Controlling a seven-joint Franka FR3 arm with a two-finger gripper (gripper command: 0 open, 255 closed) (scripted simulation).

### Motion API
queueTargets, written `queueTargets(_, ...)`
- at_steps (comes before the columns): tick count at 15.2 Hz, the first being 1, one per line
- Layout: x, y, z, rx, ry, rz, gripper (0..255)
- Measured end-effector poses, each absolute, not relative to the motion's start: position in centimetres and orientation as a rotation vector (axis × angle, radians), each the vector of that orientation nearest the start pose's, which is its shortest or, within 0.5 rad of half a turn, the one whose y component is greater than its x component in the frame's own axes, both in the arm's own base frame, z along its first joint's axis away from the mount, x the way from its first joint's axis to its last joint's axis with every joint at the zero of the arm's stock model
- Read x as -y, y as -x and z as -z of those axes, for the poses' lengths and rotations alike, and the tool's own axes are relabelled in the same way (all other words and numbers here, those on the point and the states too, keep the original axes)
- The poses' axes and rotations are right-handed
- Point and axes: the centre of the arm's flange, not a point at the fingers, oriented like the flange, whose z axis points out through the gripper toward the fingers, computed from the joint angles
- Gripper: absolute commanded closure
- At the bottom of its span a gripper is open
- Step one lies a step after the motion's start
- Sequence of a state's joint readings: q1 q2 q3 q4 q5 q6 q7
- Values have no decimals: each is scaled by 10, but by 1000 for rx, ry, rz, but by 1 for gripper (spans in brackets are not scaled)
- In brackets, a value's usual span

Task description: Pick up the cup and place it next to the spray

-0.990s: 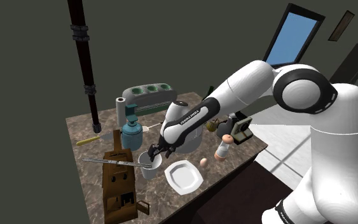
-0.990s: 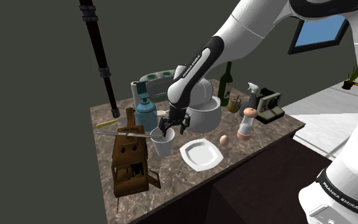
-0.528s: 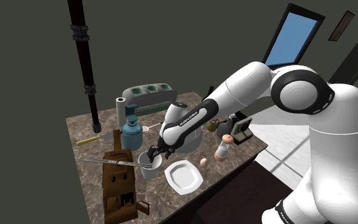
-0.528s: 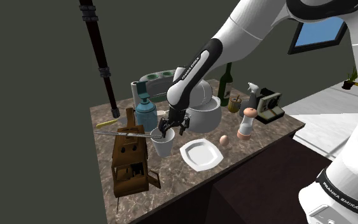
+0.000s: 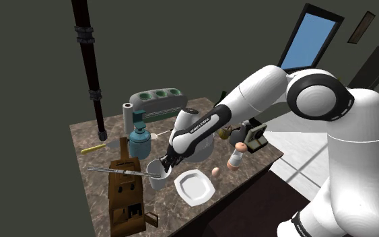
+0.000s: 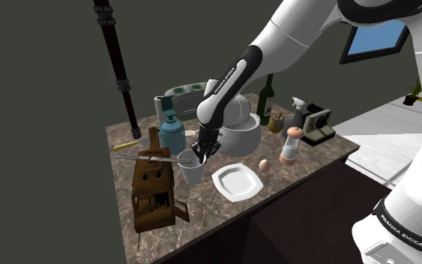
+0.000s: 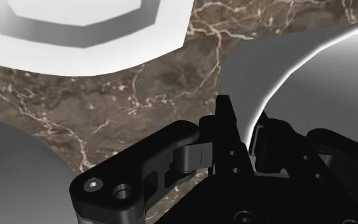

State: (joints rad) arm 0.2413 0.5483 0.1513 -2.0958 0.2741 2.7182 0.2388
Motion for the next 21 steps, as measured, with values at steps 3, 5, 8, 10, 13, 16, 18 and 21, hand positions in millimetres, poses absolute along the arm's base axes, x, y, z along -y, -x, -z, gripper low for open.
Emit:
queueTargets(3, -216, -545, -164, -172, 2925, 9, 255)
queueTargets(5, -216, -545, -170, -172, 2925, 8, 255)
queueTargets(8, -215, -544, -184, -172, 2925, 8, 255)
queueTargets(10, -215, -545, -194, -172, 2925, 8, 255)
queueTargets(13, -216, -545, -211, -172, 2925, 8, 255)
queueTargets(16, -215, -546, -225, -172, 2925, 9, 255)
queueTargets(18, -215, -545, -238, -172, 2925, 9, 255)
queueTargets(21, -216, -545, -253, -172, 2925, 8, 255)
